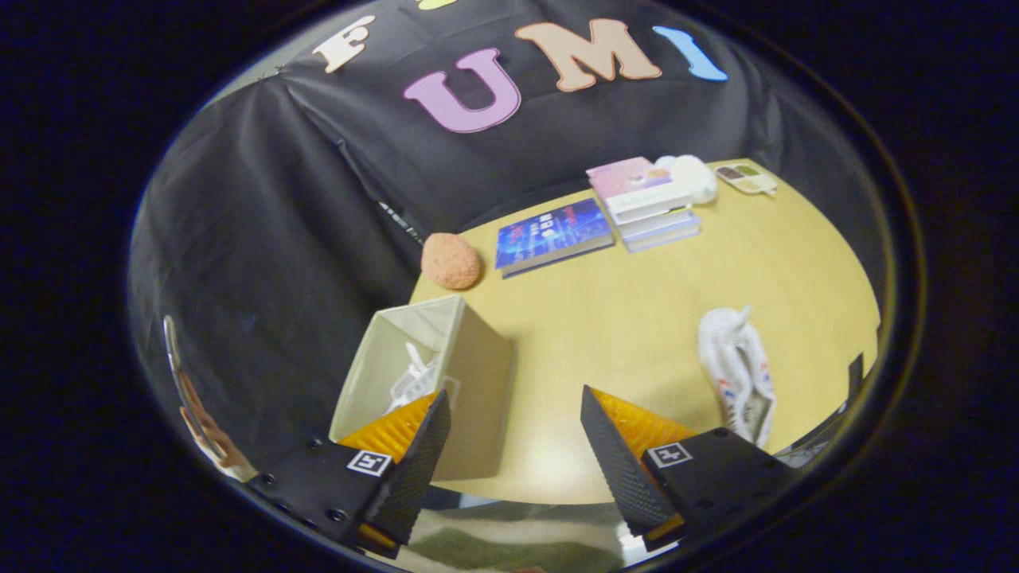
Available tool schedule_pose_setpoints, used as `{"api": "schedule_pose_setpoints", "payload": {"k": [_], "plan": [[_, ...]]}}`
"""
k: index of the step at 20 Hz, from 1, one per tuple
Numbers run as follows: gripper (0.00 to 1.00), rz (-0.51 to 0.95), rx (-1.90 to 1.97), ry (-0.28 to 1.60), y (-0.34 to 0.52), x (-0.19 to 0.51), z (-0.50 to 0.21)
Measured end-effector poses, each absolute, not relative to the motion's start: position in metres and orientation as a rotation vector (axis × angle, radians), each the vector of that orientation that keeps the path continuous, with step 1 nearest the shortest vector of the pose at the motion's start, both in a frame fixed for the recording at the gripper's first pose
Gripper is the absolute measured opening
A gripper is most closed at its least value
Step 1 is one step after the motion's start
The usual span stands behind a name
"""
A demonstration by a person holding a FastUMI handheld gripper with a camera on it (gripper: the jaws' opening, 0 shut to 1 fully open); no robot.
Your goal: Open the storage box then place both shoes into the box .Put the left shoe in first, then the right shoe, with the right side of both shoes facing outward in a uniform manner.
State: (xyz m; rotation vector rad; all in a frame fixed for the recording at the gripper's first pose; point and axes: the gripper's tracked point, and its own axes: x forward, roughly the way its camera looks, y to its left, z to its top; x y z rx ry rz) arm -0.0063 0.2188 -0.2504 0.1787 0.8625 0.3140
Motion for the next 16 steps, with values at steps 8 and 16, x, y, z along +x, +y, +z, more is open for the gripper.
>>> {"api": "schedule_pose_setpoints", "payload": {"k": [8,16], "plan": [[1.00,0.072,-0.207,0.941,0.044,-0.024,-0.319],[1.00,-0.041,-0.271,1.036,-0.034,-0.011,-0.373]]}}
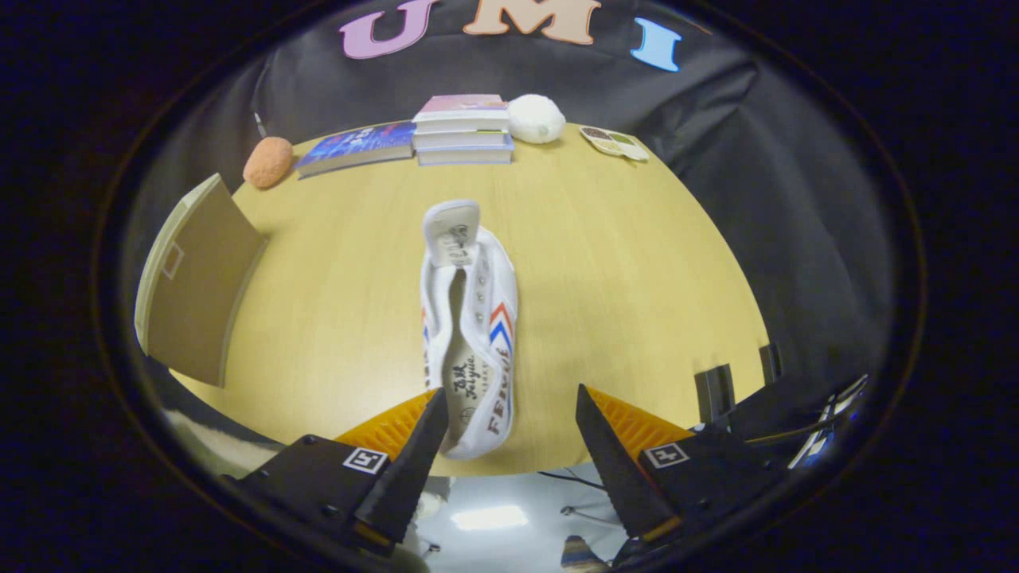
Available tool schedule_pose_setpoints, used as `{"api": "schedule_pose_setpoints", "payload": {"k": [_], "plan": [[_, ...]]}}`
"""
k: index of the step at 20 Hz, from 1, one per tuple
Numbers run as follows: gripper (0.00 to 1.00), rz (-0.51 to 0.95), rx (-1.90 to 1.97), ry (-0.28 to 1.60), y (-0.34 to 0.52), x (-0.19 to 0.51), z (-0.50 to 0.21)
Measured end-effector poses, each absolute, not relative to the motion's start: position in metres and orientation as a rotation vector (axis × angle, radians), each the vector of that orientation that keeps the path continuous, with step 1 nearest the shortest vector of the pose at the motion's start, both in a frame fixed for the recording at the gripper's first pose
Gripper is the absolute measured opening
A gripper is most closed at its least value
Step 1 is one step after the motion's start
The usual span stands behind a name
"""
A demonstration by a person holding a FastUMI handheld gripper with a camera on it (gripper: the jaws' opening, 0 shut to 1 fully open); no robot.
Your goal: Open the storage box then place both shoes into the box .Put the left shoe in first, then the right shoe, with the right side of both shoes facing outward in a uniform manner.
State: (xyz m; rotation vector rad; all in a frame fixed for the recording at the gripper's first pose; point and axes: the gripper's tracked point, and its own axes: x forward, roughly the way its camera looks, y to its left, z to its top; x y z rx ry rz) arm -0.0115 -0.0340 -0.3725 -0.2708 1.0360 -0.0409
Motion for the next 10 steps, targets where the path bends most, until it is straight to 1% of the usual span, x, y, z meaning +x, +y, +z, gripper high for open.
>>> {"api": "schedule_pose_setpoints", "payload": {"k": [3,4,6,10], "plan": [[1.00,-0.027,-0.290,1.064,-0.041,0.002,-0.385],[0.98,-0.017,-0.288,1.074,-0.040,0.005,-0.390],[0.98,-0.006,-0.313,1.078,-0.043,0.015,-0.395],[0.88,-0.010,-0.305,1.057,-0.043,0.041,-0.401]]}}
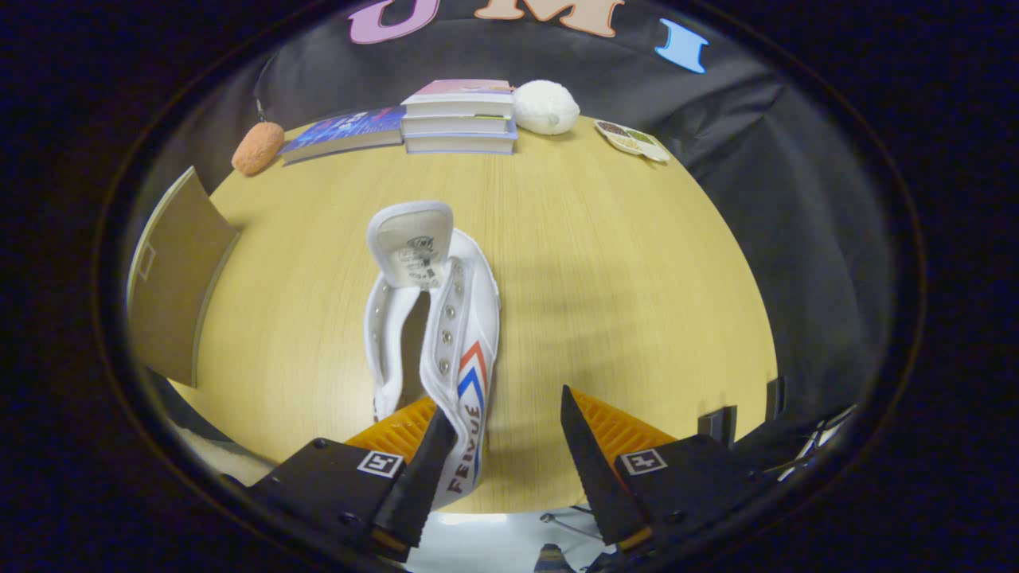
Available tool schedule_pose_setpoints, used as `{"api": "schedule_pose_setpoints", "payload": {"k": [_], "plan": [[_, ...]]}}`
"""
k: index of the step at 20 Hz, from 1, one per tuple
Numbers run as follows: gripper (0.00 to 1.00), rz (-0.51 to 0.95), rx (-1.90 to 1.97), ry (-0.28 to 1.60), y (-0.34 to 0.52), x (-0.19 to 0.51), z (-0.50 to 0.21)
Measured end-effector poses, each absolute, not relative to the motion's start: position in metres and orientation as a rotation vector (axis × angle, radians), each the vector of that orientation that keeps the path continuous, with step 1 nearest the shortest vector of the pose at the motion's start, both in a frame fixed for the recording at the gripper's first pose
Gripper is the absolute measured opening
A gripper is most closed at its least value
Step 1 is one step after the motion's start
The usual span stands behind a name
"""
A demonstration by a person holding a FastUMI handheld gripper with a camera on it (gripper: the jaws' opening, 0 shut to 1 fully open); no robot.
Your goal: Open the storage box then place both shoes into the box .Put the left shoe in first, then the right shoe, with the right side of both shoes facing outward in a uniform manner.
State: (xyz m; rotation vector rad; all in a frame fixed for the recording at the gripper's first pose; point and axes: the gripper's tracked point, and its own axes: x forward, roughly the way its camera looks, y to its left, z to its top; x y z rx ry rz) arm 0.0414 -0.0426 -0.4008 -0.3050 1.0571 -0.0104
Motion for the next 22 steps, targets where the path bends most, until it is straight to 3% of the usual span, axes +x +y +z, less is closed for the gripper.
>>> {"api": "schedule_pose_setpoints", "payload": {"k": [2,10,13,14,18,20,22], "plan": [[0.84,-0.016,-0.282,1.046,-0.042,0.055,-0.404],[0.34,0.048,-0.047,1.136,-0.023,0.067,-0.428],[0.35,0.057,0.076,1.174,-0.023,0.065,-0.432],[0.26,0.055,0.118,1.183,-0.023,0.064,-0.431],[0.19,0.036,0.198,1.194,-0.025,0.066,-0.430],[0.05,0.033,0.292,1.220,-0.021,0.062,-0.430],[0.05,0.025,0.415,1.233,-0.015,0.061,-0.429]]}}
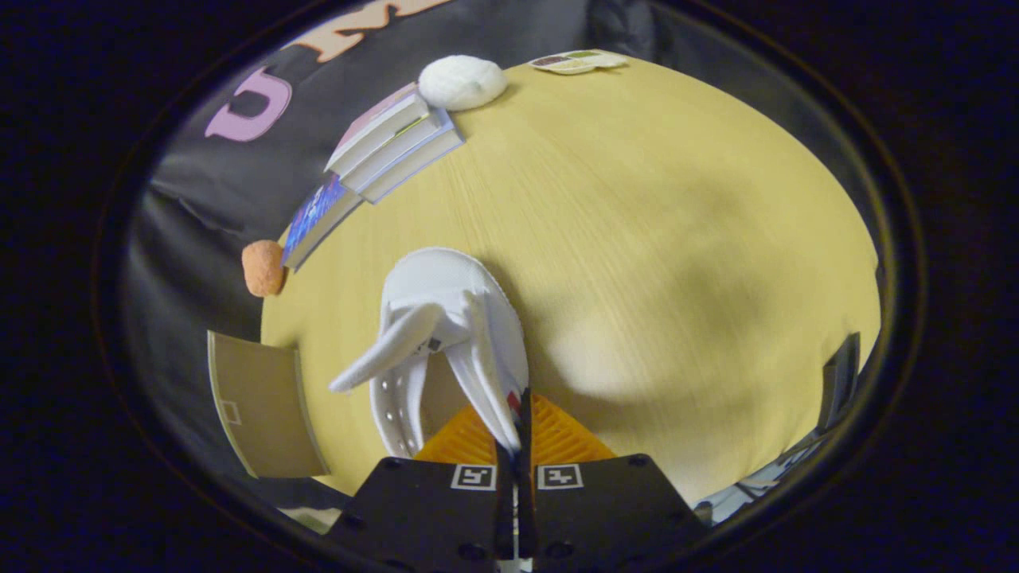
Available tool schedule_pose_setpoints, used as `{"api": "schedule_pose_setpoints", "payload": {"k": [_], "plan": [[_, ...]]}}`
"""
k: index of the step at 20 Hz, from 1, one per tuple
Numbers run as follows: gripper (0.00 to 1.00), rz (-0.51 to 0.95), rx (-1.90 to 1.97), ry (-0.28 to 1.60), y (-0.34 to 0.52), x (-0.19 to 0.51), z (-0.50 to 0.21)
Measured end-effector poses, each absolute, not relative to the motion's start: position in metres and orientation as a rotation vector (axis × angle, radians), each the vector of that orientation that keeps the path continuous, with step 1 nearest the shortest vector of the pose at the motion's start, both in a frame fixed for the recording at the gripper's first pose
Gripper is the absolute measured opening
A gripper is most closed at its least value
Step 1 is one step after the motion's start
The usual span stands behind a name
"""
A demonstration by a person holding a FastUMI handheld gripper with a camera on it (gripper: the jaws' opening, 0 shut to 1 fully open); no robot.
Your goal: Open the storage box then place both shoes into the box .Put the left shoe in first, then the right shoe, with the right side of both shoes facing outward in a uniform manner.
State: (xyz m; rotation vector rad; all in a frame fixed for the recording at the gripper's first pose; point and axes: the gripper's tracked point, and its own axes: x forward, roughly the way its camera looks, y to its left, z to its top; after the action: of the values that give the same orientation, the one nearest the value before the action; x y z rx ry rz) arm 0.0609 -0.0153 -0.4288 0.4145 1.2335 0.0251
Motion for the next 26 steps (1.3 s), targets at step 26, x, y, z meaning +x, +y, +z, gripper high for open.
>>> {"api": "schedule_pose_setpoints", "payload": {"k": [26], "plan": [[0.04,0.396,0.838,1.142,0.385,0.006,-0.244]]}}
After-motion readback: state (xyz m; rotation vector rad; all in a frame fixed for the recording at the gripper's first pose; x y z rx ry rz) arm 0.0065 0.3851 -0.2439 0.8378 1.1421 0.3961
